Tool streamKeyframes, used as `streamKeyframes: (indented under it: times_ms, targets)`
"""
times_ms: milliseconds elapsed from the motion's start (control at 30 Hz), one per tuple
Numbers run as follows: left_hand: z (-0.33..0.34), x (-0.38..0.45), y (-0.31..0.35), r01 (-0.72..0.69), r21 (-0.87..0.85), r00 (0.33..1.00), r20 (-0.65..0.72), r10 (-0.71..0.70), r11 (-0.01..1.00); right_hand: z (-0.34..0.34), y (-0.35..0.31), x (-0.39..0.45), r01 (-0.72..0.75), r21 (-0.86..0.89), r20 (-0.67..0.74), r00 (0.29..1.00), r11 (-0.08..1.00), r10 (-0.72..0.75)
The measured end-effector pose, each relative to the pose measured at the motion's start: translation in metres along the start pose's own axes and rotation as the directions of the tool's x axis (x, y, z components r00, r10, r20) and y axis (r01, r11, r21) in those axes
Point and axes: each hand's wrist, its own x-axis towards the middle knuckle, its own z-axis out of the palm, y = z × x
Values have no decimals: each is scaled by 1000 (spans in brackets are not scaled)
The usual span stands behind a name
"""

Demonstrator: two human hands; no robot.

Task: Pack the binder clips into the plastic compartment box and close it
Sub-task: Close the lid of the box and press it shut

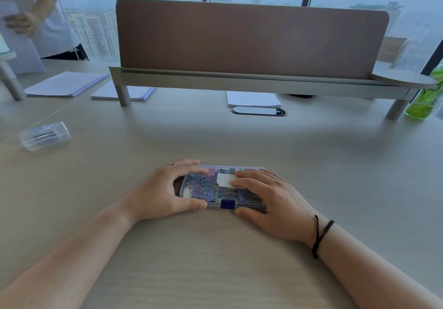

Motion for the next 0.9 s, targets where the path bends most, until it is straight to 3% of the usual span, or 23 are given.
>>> streamKeyframes:
  times_ms: [133,333,567,700,833,900]
  targets:
    - [0,1,-1,22,-157,1000,-18,-25,987,0,-1,5,-12,30,-84,996,999,15]
    - [0,2,-2,17,29,1000,-16,-17,999,3,-5,6,66,-119,-102,992,991,-78]
    - [2,4,2,-11,44,1000,-25,12,999,17,-23,13,270,-470,-218,887,840,-407]
    - [3,5,3,-2,56,999,-42,5,998,19,-22,12,356,-555,-134,854,752,-503]
    - [3,7,6,-8,55,999,-43,10,998,12,-29,14,426,-645,83,864,634,-497]
    - [2,8,2,5,60,999,-37,-3,998,3,-32,17,441,-617,122,872,651,-475]
